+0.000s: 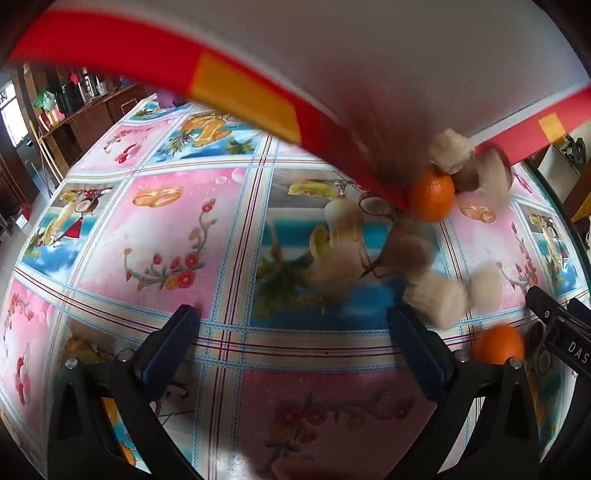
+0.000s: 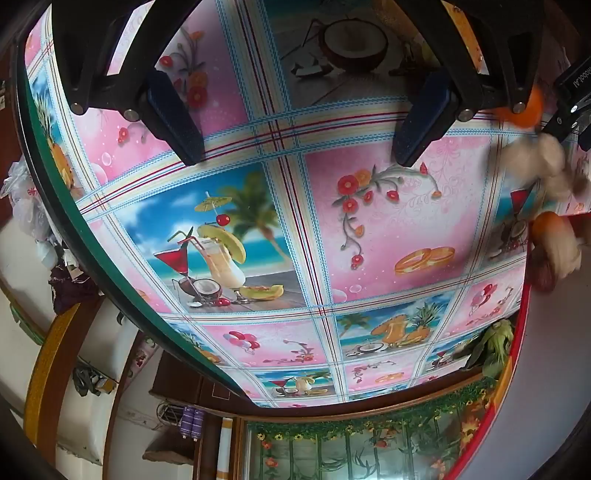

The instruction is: Organize fruits

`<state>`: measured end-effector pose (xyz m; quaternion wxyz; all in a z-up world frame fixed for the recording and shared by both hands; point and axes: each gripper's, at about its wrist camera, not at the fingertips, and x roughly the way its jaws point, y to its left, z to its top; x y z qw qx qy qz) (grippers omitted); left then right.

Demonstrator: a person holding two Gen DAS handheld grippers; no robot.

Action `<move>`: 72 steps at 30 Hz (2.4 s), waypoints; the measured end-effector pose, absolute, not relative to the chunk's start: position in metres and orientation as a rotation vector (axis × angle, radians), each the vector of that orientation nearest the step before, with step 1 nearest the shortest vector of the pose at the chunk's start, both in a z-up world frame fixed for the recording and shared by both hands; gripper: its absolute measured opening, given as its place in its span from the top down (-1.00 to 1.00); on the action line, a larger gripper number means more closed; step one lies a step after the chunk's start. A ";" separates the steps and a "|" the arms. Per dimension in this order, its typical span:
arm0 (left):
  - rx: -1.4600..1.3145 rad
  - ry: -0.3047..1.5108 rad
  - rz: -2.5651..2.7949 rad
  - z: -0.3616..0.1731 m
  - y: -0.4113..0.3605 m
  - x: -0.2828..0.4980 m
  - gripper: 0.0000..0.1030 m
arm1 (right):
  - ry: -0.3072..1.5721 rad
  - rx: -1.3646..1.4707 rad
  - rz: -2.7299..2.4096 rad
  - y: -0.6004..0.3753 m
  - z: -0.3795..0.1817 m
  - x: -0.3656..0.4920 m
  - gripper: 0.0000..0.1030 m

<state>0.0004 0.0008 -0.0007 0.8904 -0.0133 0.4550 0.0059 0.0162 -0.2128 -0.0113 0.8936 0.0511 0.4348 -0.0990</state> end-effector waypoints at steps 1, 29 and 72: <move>-0.028 0.948 0.012 -0.001 0.001 0.002 -1.00 | 0.902 0.106 -0.206 -0.213 -0.011 0.016 -0.99; -0.024 0.948 0.014 -0.001 0.001 0.000 -1.00 | 0.908 0.107 -0.205 -0.213 -0.012 0.017 -0.99; 0.051 0.751 0.076 0.071 0.006 -0.057 -1.00 | 0.813 0.103 0.113 -0.194 0.035 -0.047 -0.99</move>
